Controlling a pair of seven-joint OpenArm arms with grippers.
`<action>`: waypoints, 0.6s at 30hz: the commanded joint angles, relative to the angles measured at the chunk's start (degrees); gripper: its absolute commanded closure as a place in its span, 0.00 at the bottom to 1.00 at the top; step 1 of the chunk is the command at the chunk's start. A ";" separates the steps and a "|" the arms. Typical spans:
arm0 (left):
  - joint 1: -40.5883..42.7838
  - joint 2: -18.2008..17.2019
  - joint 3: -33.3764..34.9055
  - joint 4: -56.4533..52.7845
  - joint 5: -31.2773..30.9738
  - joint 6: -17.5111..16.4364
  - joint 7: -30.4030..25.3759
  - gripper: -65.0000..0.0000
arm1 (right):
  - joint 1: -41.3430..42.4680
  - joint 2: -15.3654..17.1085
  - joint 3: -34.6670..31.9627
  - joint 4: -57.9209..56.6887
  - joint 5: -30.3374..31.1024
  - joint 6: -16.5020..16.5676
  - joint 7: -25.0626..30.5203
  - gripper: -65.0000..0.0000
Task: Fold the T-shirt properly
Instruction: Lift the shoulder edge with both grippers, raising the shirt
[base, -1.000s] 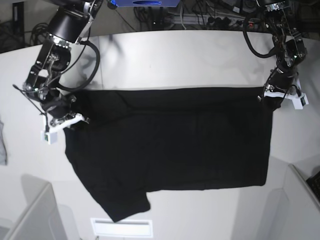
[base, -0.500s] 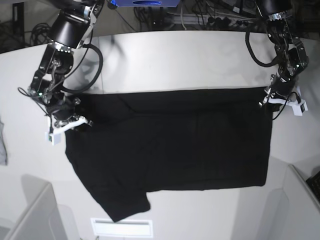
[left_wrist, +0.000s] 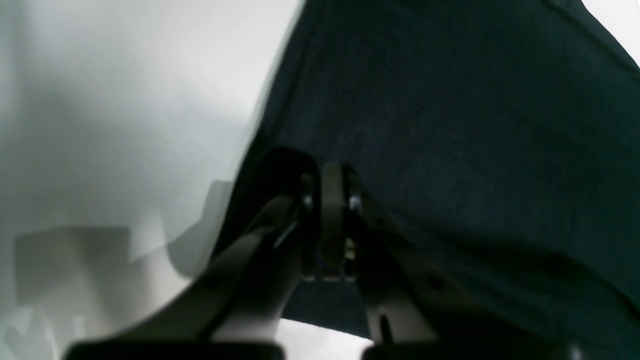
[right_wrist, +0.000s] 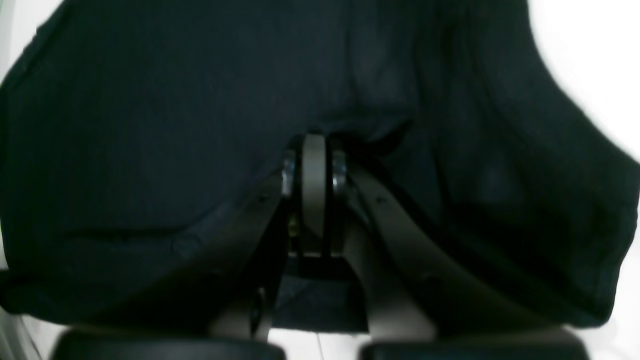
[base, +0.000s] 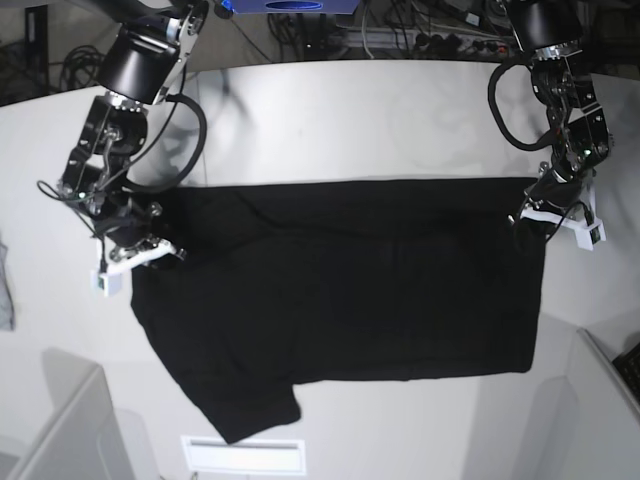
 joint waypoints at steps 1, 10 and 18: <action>-0.63 -0.99 -0.42 0.85 -0.07 -0.31 -0.95 1.00 | 1.22 0.49 -0.08 0.48 0.70 0.28 0.96 1.00; -2.13 -1.08 -0.95 -1.53 -0.07 -0.31 -1.21 0.92 | 1.92 1.81 0.36 0.04 0.70 0.19 0.96 0.91; -5.29 -1.08 -1.03 -1.70 -0.07 -0.31 -1.39 0.23 | 0.60 3.13 0.36 1.27 0.79 -6.05 8.96 0.58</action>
